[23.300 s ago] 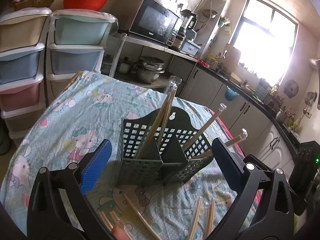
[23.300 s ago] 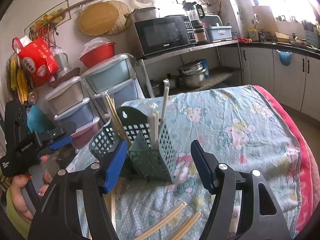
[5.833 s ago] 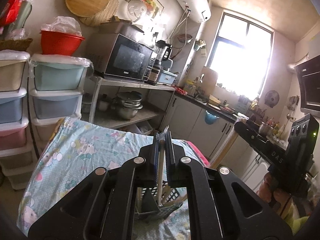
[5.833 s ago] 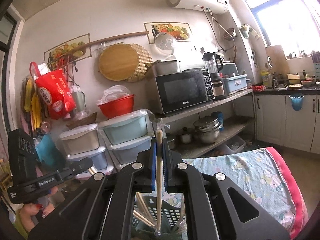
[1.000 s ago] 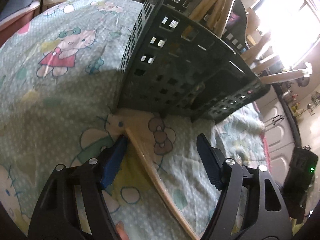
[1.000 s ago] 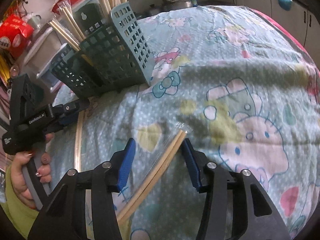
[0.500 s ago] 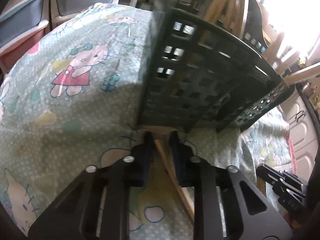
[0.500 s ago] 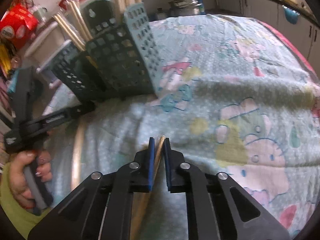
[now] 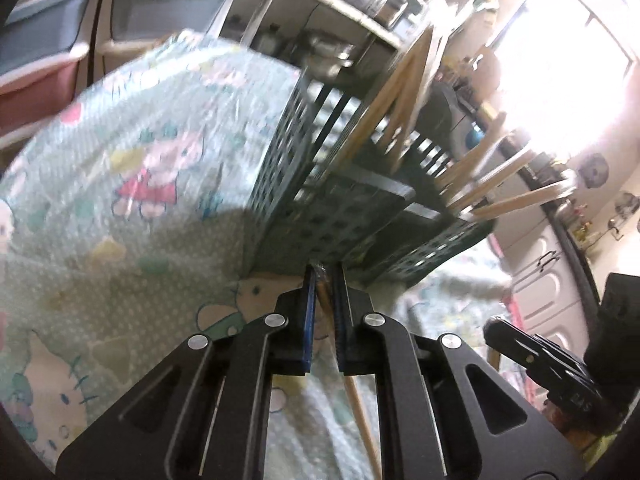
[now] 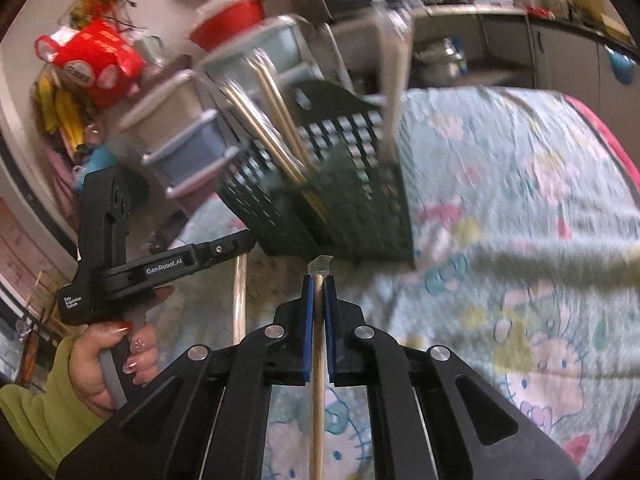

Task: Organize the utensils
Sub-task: 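Lift the chopsticks upright with both grippers and carry them over the caddy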

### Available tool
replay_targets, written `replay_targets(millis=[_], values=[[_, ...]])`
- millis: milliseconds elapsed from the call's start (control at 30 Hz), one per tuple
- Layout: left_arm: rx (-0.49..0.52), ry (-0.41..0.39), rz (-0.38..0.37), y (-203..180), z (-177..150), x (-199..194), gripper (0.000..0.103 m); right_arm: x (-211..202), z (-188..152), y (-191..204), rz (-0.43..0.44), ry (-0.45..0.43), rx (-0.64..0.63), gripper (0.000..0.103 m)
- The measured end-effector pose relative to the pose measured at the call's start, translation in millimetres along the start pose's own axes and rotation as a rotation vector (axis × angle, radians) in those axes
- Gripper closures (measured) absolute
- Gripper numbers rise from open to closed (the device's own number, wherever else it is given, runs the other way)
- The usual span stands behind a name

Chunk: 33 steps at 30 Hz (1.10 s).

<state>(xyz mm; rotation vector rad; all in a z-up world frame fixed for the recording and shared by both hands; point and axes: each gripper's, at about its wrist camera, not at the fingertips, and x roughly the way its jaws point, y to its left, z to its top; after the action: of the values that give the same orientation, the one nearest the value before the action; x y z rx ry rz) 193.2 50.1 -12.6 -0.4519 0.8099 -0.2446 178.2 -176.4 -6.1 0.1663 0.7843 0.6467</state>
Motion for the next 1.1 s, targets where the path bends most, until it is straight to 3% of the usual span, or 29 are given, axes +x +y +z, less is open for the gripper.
replay_targets(millis=[467, 1100], values=[[0.122, -0.2, -0.076, -57, 33, -68, 0.099, -45, 35, 29, 0.031, -0.177, -0.084, 0.098], [0.228, -0.341, -0.105, -96, 71, -113, 0.099, -83, 85, 45, 0.03, -0.369, -0.122, 0.098]])
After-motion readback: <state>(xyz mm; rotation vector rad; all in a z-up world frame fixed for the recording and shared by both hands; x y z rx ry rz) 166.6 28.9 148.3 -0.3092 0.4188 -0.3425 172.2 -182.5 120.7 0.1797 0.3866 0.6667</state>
